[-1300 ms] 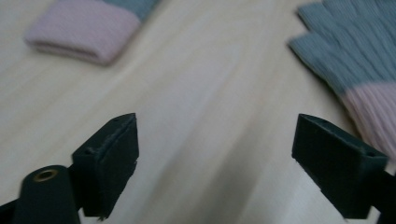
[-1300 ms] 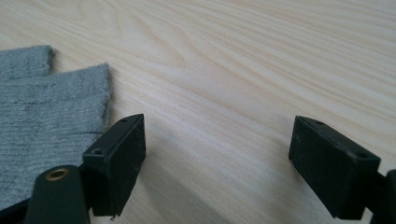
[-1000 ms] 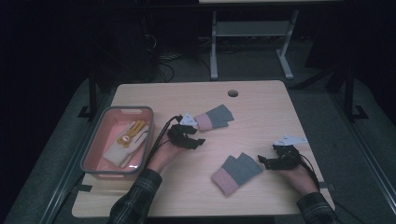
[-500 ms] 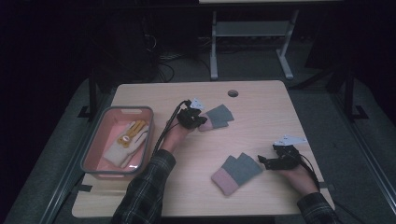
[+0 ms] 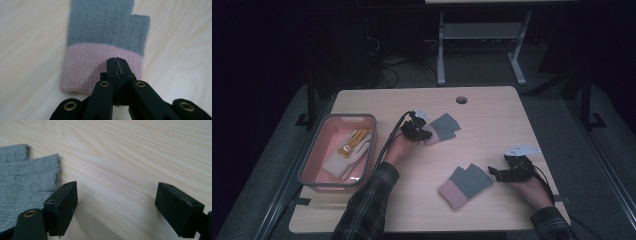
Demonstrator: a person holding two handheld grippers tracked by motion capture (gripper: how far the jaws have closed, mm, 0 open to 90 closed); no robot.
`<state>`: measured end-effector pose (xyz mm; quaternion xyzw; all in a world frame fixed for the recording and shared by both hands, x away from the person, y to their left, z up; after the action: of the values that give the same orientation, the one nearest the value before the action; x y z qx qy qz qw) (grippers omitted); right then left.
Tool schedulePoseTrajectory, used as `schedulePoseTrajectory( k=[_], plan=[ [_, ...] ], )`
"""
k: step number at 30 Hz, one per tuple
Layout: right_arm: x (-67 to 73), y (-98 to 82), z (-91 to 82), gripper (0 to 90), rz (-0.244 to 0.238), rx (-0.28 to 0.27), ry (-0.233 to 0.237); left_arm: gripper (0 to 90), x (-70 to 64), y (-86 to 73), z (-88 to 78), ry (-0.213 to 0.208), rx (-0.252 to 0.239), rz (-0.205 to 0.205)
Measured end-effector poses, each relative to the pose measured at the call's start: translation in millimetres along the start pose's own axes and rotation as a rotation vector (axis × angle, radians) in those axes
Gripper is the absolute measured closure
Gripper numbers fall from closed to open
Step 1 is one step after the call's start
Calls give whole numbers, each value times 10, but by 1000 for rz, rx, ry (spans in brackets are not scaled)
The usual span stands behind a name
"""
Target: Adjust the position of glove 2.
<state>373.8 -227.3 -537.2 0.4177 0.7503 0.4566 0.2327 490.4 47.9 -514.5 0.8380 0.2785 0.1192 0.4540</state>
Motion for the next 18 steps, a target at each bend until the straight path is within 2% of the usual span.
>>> schedulePoseTrajectory(
  k=[11,14,18],
  plan=[
    [0,0,0,181,0,0,0,897,-373,-178,-261,-36,36,-31],
    [0,0,0,182,0,0,0,897,-509,-221,-326,-56,42,-33],
    [3,0,-1,182,0,1,1,897,-667,-297,-434,-84,51,-15]
  ],
)
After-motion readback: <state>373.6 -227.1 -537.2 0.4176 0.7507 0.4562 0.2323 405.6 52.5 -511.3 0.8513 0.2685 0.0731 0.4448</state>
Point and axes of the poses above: each handheld gripper's, and its own axes: z roughly forward along the jaws, y roughly out of its top, x roughly to its left, the point moved 8 cm from there along z, roughly forward along the jaws, and after that the axes turned 15 degrees about -x, right-handed, at the moved point
